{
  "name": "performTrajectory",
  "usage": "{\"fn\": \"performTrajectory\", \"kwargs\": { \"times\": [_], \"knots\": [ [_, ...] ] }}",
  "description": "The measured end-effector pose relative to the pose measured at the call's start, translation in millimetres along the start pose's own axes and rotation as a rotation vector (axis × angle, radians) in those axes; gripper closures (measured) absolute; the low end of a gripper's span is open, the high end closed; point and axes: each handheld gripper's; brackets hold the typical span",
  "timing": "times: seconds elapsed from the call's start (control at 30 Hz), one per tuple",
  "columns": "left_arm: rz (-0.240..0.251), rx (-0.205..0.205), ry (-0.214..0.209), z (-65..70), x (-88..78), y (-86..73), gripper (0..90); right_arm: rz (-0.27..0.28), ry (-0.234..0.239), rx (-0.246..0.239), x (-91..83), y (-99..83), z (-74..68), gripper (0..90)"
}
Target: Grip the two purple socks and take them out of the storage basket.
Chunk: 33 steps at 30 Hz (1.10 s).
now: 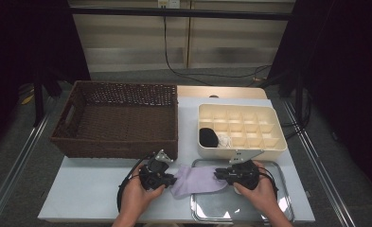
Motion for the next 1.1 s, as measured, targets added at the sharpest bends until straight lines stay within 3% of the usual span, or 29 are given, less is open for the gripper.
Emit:
{"fn": "performTrajectory", "kwargs": {
  "times": [0.07, 0.2, 0.37, 0.4, 0.43, 0.5, 0.57, 0.9, 1.1],
  "knots": [
    [0.008, -0.004, -0.005, -0.9, -1.7, 0.6, 81.8, 0.001, 0.023, -0.010, 2.5, 5.7, -4.2, 89.3],
    [-0.010, -0.001, -0.016, -2.2, -1.0, 1.5, 81.8, -0.014, 0.048, -0.042, 15.6, 14.9, -14.4, 89.8],
    [0.006, -0.004, -0.024, -3.1, -10.3, 5.5, 81.9, -0.022, 0.088, -0.057, 31.6, 22.0, -27.2, 89.8],
    [-0.013, 0.016, -0.024, -4.7, -13.3, 6.0, 81.9, -0.025, 0.093, -0.063, 34.5, 23.9, -29.7, 89.8],
    [0.005, -0.003, -0.024, -4.0, -14.2, 5.9, 81.9, -0.036, 0.099, -0.069, 37.6, 25.4, -32.7, 89.8],
    [0.009, -0.002, -0.027, -4.5, -17.5, 5.7, 81.9, -0.057, 0.094, -0.085, 43.9, 27.0, -36.5, 89.8],
    [0.012, -0.006, -0.031, -4.9, -21.0, 5.6, 82.0, -0.039, 0.118, -0.071, 47.5, 29.1, -38.5, 89.8],
    [0.019, -0.030, -0.051, -7.2, -30.7, 6.7, 82.0, -0.061, 0.130, -0.097, 67.7, 37.5, -50.6, 89.8],
    [0.014, -0.040, -0.057, -11.9, -37.8, 5.4, 82.1, -0.050, 0.148, -0.079, 74.2, 41.8, -51.9, 89.8]
  ]
}}
Point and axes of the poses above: each handheld gripper's, and its own axes: x roughly forward along the jaws, y roughly out of its top, z roughly to its right, and after that the axes turned 5 degrees about -y, right-handed
